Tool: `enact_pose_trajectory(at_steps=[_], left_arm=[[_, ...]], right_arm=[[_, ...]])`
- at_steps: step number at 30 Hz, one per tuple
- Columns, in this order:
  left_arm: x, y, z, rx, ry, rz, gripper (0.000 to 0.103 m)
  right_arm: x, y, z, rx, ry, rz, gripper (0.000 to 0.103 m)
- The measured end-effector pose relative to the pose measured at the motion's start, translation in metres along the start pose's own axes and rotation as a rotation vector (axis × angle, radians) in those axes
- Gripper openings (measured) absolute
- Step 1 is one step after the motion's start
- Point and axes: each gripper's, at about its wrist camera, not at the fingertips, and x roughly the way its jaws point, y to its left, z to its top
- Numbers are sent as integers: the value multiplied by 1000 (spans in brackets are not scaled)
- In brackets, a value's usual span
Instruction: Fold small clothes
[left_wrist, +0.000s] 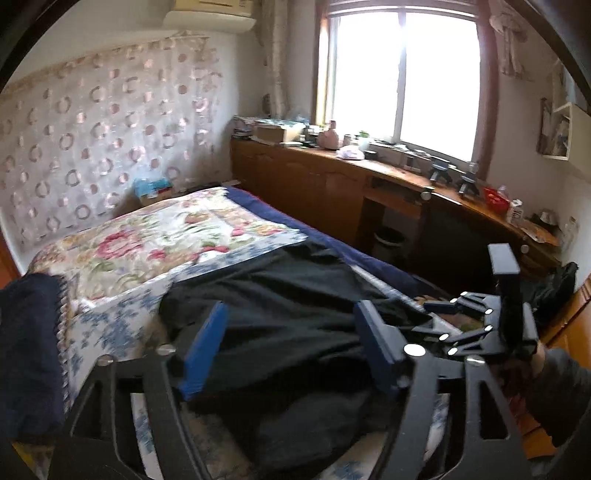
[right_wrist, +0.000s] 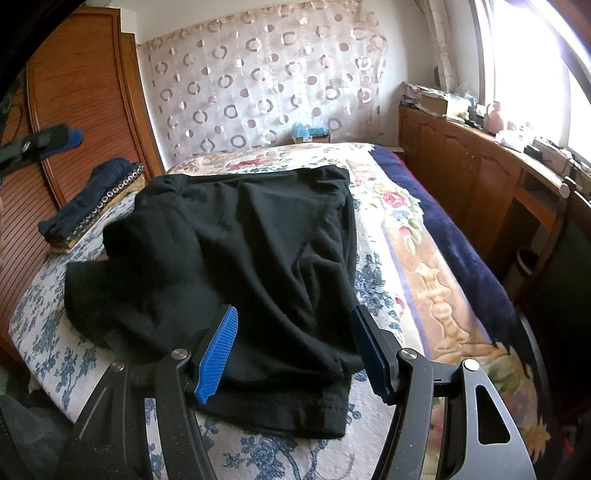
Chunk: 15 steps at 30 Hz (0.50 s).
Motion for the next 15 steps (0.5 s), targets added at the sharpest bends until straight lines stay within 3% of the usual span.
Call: enact_pose_trajectory(at_steps=[5, 15], left_arm=[[-13, 30, -23, -65, -13, 103, 78], [-17, 62, -59, -137, 6, 184, 78]], right_arm=[[7, 11, 11, -29, -4, 13, 66], [30, 49, 36, -99, 7, 121, 65]])
